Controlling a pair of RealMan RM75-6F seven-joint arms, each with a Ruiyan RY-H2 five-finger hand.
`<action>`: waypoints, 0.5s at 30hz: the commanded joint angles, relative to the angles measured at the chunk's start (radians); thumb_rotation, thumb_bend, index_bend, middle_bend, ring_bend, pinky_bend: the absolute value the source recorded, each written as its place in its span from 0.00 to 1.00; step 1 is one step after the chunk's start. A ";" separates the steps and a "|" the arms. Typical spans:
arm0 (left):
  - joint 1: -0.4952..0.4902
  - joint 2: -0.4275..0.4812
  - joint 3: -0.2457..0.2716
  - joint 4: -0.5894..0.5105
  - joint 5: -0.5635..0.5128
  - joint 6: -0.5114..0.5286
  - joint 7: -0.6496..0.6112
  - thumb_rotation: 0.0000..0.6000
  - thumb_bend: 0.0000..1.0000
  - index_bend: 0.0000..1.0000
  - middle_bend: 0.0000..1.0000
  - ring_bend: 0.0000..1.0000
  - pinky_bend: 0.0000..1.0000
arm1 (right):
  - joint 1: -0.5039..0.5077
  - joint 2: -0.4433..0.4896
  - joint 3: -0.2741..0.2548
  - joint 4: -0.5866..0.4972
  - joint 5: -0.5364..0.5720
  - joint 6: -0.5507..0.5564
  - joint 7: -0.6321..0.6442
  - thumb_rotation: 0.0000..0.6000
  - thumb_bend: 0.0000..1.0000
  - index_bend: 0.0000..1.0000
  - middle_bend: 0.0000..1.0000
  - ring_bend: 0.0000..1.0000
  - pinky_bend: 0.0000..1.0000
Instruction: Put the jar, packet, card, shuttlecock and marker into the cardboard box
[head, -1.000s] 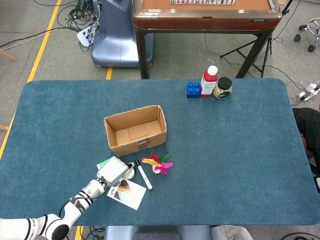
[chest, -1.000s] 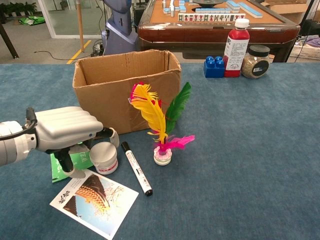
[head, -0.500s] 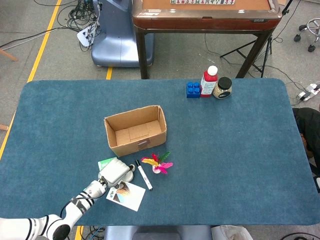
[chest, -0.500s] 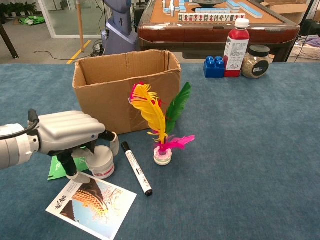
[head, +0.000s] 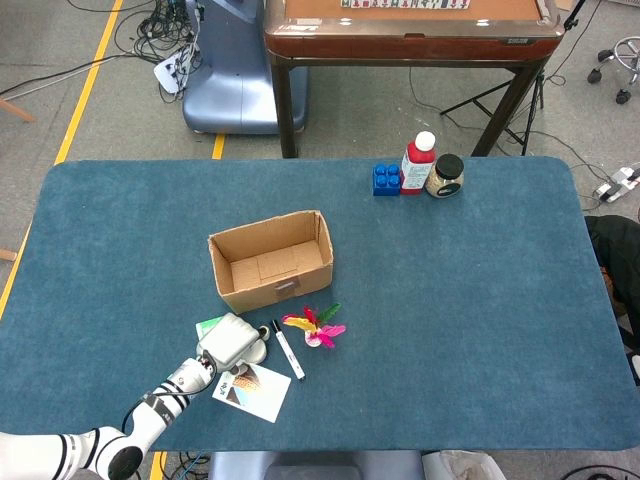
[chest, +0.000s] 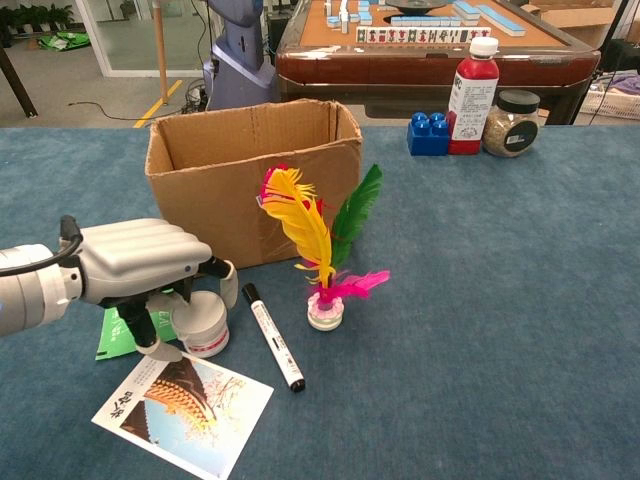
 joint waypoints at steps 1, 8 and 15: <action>0.001 -0.003 0.000 0.009 0.008 0.001 -0.014 1.00 0.13 0.38 0.96 0.93 1.00 | 0.001 0.000 0.000 0.001 0.001 -0.003 0.000 1.00 0.19 0.26 0.35 0.26 0.39; 0.002 -0.008 0.004 0.019 0.017 0.001 -0.034 1.00 0.13 0.43 0.96 0.93 1.00 | 0.000 0.001 0.001 0.001 0.002 -0.002 0.005 1.00 0.19 0.26 0.35 0.26 0.39; 0.005 -0.005 0.005 0.017 0.021 0.006 -0.047 1.00 0.13 0.48 0.95 0.93 1.00 | 0.001 0.003 0.002 0.002 0.004 -0.004 0.011 1.00 0.19 0.26 0.35 0.26 0.39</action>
